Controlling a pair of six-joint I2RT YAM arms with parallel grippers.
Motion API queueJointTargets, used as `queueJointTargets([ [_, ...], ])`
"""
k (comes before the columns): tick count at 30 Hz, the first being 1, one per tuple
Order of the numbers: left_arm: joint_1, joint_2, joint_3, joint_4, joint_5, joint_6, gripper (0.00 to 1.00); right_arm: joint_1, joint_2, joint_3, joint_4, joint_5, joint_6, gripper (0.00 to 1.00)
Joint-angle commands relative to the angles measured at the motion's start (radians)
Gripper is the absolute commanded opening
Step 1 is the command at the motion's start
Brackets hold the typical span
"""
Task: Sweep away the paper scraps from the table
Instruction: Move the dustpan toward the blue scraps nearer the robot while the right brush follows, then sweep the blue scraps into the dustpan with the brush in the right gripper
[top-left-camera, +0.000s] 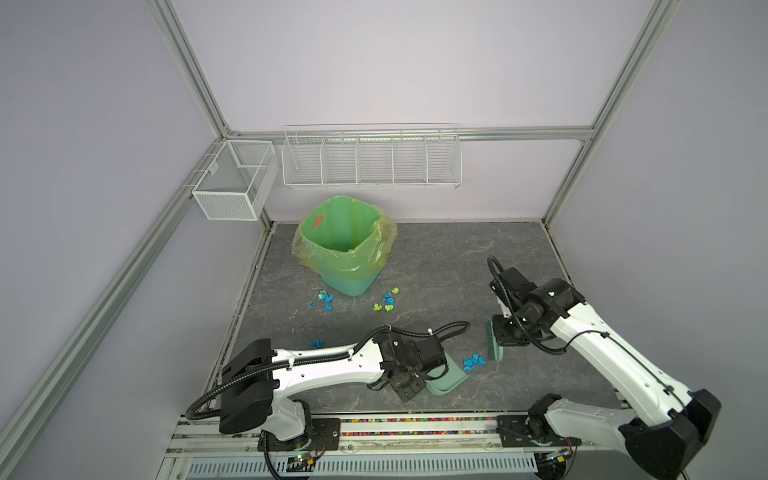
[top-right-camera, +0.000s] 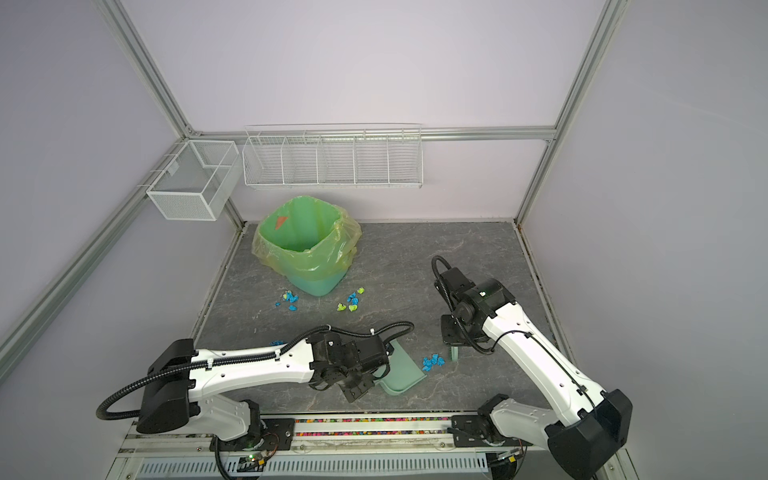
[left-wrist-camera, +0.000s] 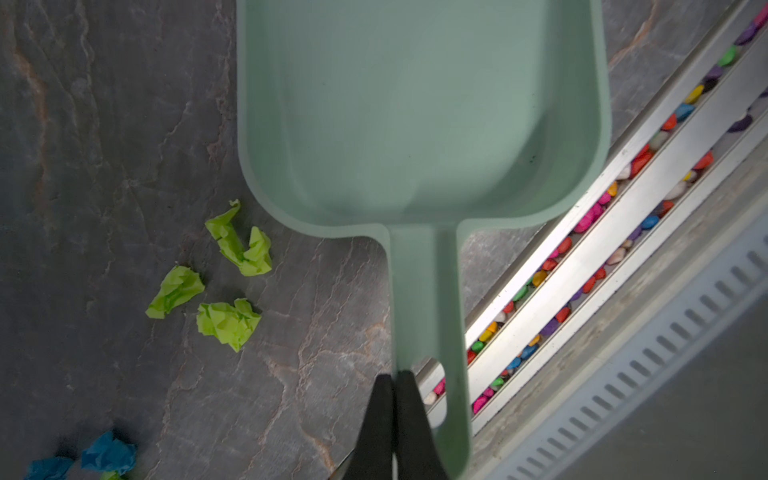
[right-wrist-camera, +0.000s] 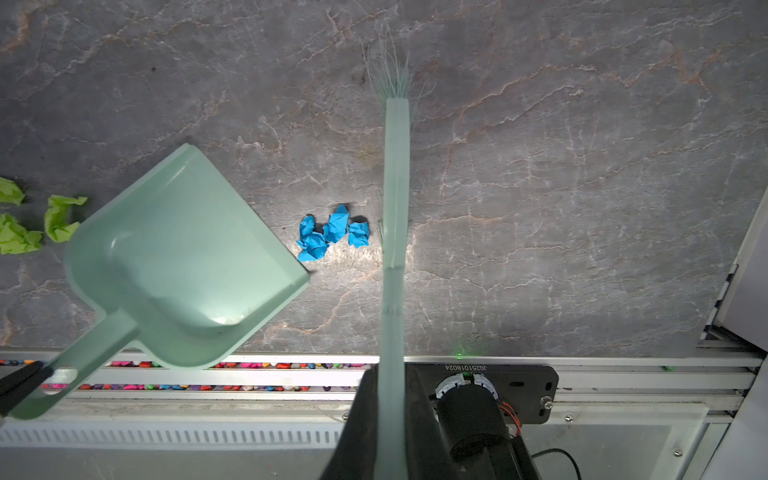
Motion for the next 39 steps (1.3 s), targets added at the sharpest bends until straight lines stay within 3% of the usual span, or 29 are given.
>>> queueJointTargets([
  [1,-0.003,0.016,0.032,0.013,0.028,0.003,0.0,0.042,0.029,0.01,0.055,-0.05,0.044,0.07],
  [6,-0.002,0.041,0.046,-0.004,0.013,0.008,0.0,0.155,0.062,0.093,0.148,-0.183,0.088,0.07],
  [8,-0.003,0.049,0.048,-0.001,0.013,0.006,0.0,0.179,0.049,0.128,0.151,-0.18,0.102,0.07],
  [14,0.0,0.065,0.032,0.035,0.018,-0.016,0.0,0.174,-0.035,0.146,0.076,-0.035,0.116,0.07],
  [23,-0.001,0.086,0.061,-0.014,0.007,0.008,0.0,0.153,-0.045,0.16,-0.165,0.178,0.126,0.07],
  [32,0.0,0.089,0.07,-0.029,0.006,0.015,0.0,0.174,0.006,0.059,-0.125,0.121,0.125,0.07],
  [39,-0.001,0.102,0.06,-0.008,0.011,0.006,0.0,0.223,0.057,0.039,0.0,0.032,0.141,0.07],
])
